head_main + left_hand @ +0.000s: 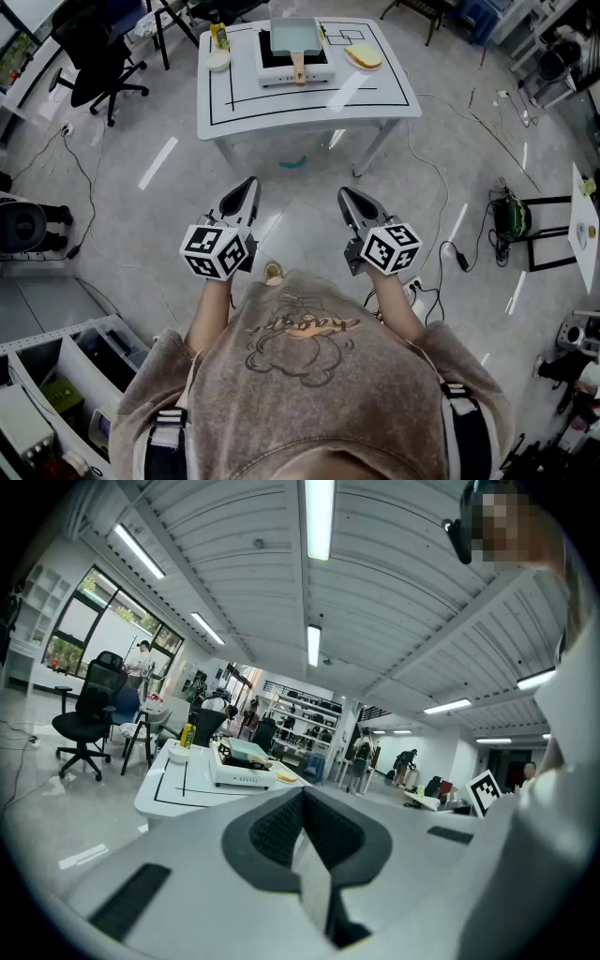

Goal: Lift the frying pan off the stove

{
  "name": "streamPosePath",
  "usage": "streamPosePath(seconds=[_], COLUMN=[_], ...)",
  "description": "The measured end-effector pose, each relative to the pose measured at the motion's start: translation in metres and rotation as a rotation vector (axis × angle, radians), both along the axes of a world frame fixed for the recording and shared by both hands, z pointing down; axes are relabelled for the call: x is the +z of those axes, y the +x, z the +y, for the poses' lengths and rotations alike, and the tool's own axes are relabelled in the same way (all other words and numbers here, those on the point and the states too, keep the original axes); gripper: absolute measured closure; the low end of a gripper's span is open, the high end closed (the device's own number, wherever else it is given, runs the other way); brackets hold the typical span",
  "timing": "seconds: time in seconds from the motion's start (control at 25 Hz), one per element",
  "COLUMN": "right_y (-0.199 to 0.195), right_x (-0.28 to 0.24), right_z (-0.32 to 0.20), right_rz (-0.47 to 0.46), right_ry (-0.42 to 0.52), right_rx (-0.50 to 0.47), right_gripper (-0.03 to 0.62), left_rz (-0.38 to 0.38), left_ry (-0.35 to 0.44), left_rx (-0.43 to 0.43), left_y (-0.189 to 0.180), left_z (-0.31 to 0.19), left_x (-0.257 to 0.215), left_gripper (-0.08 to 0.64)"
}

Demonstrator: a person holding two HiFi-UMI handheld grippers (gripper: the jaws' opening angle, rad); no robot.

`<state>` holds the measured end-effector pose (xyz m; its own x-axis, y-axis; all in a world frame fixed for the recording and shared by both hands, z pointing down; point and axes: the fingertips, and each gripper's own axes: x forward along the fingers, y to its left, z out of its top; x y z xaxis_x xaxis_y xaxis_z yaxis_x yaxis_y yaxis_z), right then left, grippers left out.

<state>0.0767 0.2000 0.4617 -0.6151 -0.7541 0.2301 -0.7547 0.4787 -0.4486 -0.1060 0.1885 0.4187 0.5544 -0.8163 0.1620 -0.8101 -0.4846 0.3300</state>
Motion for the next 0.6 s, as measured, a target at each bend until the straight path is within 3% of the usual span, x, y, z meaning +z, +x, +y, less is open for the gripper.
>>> streamPosePath(seconds=[0.36, 0.6], right_y=[-0.016, -0.030], right_x=[-0.002, 0.003], right_z=[-0.011, -0.017], right_rz=[0.009, 0.003], right_ry=[0.003, 0.003], right_rx=[0.014, 0.079], right_gripper=[0.595, 0.595], left_rz=[0.022, 0.036], left_ry=[-0.005, -0.005], left_rx=[0.016, 0.068], left_y=[-0.010, -0.022], left_z=[-0.012, -0.024], left_x=[0.003, 0.008], left_gripper=[0.552, 0.552])
